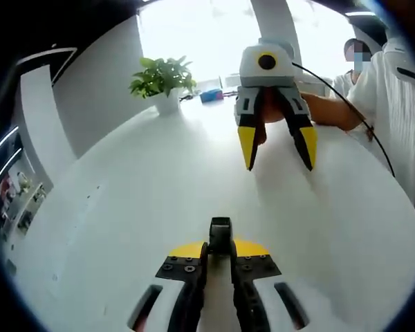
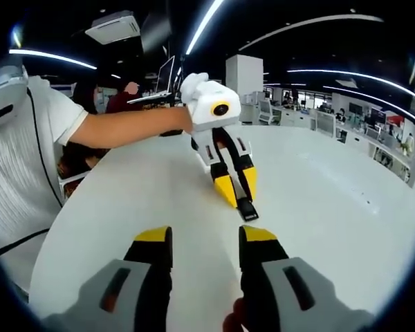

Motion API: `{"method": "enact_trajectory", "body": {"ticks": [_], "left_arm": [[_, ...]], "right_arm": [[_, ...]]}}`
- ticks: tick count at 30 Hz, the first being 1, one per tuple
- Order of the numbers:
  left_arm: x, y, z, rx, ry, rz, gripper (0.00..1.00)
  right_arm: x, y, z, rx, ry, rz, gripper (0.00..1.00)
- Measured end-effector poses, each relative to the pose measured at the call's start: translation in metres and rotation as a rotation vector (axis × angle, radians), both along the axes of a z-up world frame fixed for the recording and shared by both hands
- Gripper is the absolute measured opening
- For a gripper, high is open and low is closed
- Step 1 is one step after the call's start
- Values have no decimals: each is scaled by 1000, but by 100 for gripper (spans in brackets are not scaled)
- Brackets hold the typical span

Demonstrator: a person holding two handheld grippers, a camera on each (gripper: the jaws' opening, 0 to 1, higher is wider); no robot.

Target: Snap the two parts of the plastic buckle together until the buckle closes and remains connected.

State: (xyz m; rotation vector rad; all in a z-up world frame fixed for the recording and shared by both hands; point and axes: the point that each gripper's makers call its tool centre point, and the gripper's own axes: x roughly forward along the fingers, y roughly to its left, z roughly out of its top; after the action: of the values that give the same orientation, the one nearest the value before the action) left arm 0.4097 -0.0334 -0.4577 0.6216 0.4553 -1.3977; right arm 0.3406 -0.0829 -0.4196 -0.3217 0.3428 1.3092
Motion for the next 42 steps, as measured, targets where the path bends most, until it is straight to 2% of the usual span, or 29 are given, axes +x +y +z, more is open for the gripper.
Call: {"method": "enact_trajectory", "body": {"ticks": [29,42], "left_arm": [[-3,1,1,-5,6,1,13],[-11,0,2,-12,9,5,15]], "right_arm": [[6,-4,-2,-11,1,5,40],[-2,-2,-4,-19,6,4,40]]}}
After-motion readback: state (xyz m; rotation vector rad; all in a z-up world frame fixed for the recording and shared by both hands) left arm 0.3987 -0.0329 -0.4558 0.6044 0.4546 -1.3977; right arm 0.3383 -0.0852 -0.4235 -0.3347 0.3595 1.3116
